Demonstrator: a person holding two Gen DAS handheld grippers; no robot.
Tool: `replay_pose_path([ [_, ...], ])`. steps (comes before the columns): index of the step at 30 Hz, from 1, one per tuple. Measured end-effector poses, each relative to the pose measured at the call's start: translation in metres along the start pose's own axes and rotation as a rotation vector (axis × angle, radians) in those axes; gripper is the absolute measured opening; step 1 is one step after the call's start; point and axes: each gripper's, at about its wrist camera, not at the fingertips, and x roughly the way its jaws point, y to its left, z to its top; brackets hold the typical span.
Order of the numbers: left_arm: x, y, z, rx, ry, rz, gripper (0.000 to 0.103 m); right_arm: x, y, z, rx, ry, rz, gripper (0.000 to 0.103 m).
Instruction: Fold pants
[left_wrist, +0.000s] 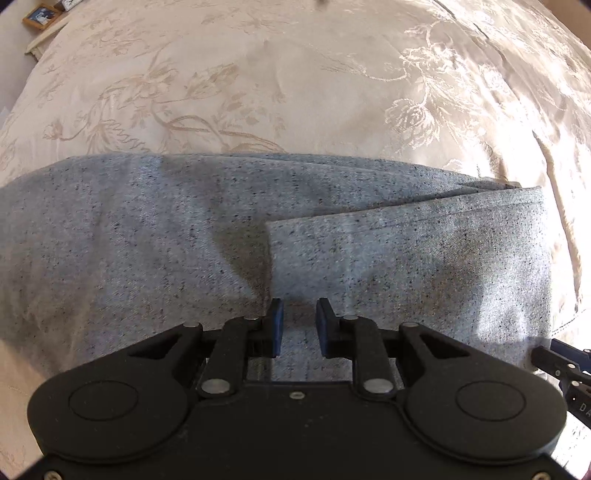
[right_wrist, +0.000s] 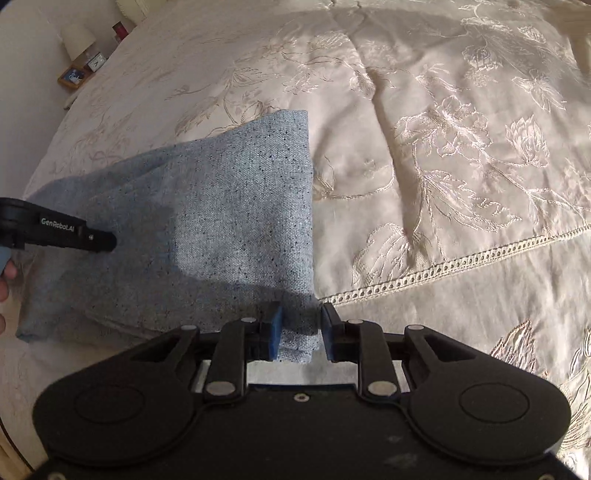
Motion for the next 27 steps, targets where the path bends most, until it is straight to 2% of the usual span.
replay_pose_path([
  [7, -0.043, 0.073, -0.025, -0.148, -0.045, -0.005, 0.031, 0.006, 0.014, -0.004, -0.034, -0.002, -0.065, 0.033],
  [8, -0.049, 0.086, -0.029, -0.169, -0.053, 0.005, 0.038, 0.007, 0.016, -0.005, -0.035, -0.003, -0.077, 0.034],
  [11, -0.065, 0.122, -0.04, -0.209, -0.077, 0.061, 0.047, 0.009, 0.024, -0.004, -0.041, -0.004, -0.122, 0.039],
  [18, -0.077, 0.205, -0.064, -0.323, -0.101, 0.175, 0.046, -0.001, 0.043, 0.0, -0.047, -0.034, -0.248, 0.04],
  [21, -0.073, 0.241, -0.069, -0.379, -0.097, 0.157, 0.046, -0.013, 0.053, 0.002, -0.013, -0.033, -0.289, 0.04],
  [23, -0.069, 0.261, -0.068, -0.401, -0.095, 0.15, 0.046, -0.024, 0.058, 0.004, 0.024, -0.04, -0.255, 0.04],
  [27, -0.068, 0.295, -0.056, -0.425, -0.137, 0.129, 0.046, -0.047, 0.083, 0.004, 0.028, -0.109, -0.243, 0.04],
])
